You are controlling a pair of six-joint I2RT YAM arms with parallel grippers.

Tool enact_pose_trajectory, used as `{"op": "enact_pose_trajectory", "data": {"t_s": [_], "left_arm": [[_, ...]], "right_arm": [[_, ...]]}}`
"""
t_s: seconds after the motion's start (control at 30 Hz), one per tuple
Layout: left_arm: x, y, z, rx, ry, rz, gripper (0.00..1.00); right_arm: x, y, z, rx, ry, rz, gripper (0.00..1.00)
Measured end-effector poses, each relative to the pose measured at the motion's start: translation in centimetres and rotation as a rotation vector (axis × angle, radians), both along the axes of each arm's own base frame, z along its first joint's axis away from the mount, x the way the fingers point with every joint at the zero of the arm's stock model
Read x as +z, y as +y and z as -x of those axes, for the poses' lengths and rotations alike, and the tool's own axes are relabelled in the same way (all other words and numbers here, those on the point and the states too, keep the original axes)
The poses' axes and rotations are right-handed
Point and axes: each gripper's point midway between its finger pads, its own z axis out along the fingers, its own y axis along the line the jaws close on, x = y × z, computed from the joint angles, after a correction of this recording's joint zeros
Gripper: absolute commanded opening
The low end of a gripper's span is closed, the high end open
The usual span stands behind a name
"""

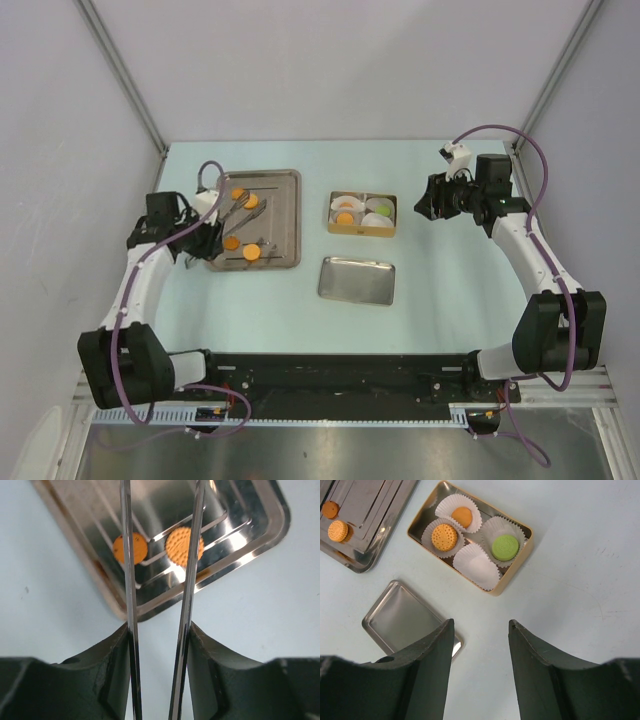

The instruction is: Pack the cookies

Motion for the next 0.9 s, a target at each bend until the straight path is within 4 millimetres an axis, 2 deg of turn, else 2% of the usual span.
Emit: {"op": "enact_pose_trajectory", "data": {"t_s": [0.2, 0.3, 0.57, 0.9], "left_arm": [[-0.7, 4.0, 1.8, 0.072, 0.012, -0.016, 0.48], [-1.9, 5.4, 3.0, 0.091, 0.04, -0.029, 0.48], [-4.9, 6.6, 6.1, 0.094, 0.129, -0.039, 0.49], [-6.3, 7.6, 6.8, 0.108, 0.167, -0.032, 0.5]], "right_arm": [[0.0, 0.0, 0.0, 0.0, 0.0, 0.0, 0.52], [0.0, 0.0, 0.0, 0.001, 0.0, 0.0, 0.52], [0.0, 0.0, 0.0, 0.002, -0.002, 0.002, 0.52], [0.0, 0.0, 0.0, 0.003, -0.002, 0.002, 0.52]]}}
